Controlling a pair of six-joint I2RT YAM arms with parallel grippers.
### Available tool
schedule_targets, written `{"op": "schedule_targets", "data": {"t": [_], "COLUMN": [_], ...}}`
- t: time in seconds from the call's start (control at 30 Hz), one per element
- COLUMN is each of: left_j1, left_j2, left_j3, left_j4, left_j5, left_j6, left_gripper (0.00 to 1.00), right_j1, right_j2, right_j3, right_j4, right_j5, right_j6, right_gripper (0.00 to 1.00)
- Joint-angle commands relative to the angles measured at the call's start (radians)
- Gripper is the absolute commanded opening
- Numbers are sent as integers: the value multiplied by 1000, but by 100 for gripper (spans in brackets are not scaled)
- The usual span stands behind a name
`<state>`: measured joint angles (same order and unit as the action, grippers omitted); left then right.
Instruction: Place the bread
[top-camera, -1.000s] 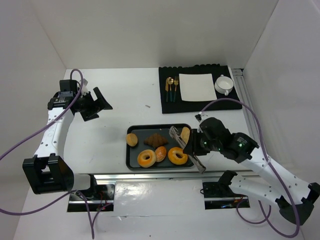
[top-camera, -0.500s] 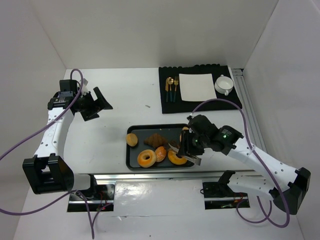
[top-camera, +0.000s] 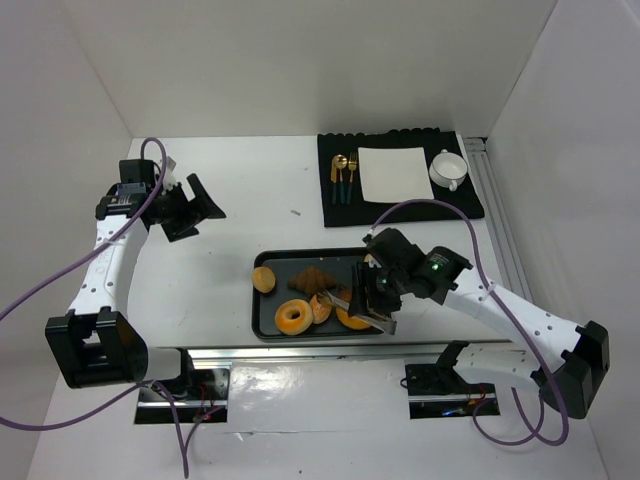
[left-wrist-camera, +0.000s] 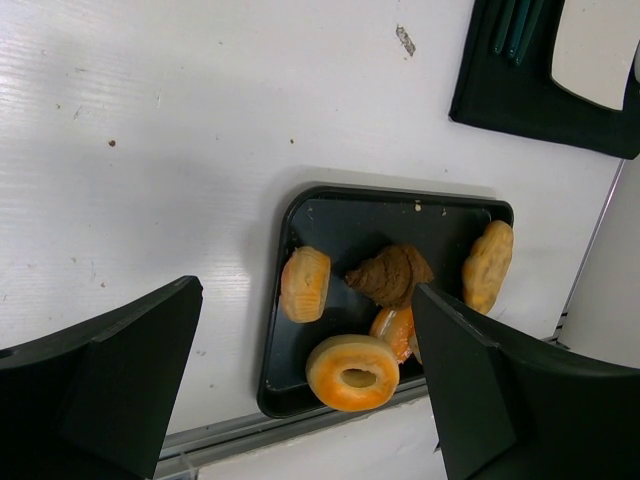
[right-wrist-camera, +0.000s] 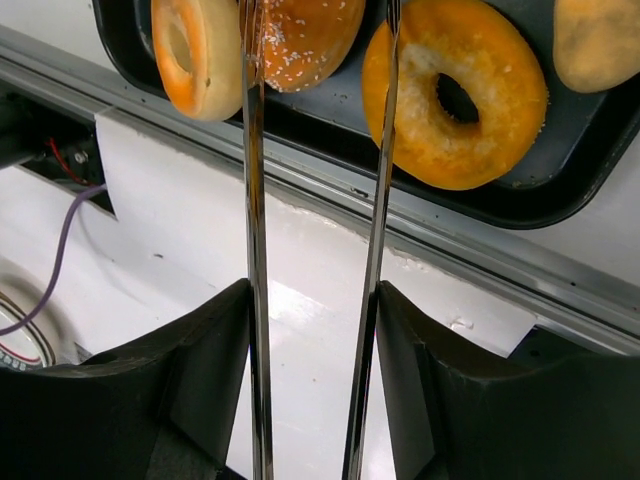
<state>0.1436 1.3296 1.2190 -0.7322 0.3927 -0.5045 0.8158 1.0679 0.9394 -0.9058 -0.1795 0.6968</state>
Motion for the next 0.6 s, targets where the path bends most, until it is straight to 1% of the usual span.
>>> {"op": "schedule_targets", "data": {"t": [0.0,0.03,0.27,0.4,0.57], "left_j1": [7,7,7,7,7], "left_j2": [-18,-18,-18,-18,-18], "left_j3": [-9,-9,-18,-18,-18], "left_j4": [24,24,24,33,33], "left_j5": [17,17,17,17,17], "left_j6": [-11,-11,-11,-11,-11], "left_gripper": [100,100,100,100,100], "right_j1": [13,13,13,22,22], "right_j2": [15,24,24,46,92], "right_j3": [48,49,87,105,95], "right_j4": [50,50,39,39,21], "right_j5": [-34,-44,-54,-84,-75], "right_j6": [-46,-59,-80,-101,-111], "right_gripper": [58,60,60,60,60]}}
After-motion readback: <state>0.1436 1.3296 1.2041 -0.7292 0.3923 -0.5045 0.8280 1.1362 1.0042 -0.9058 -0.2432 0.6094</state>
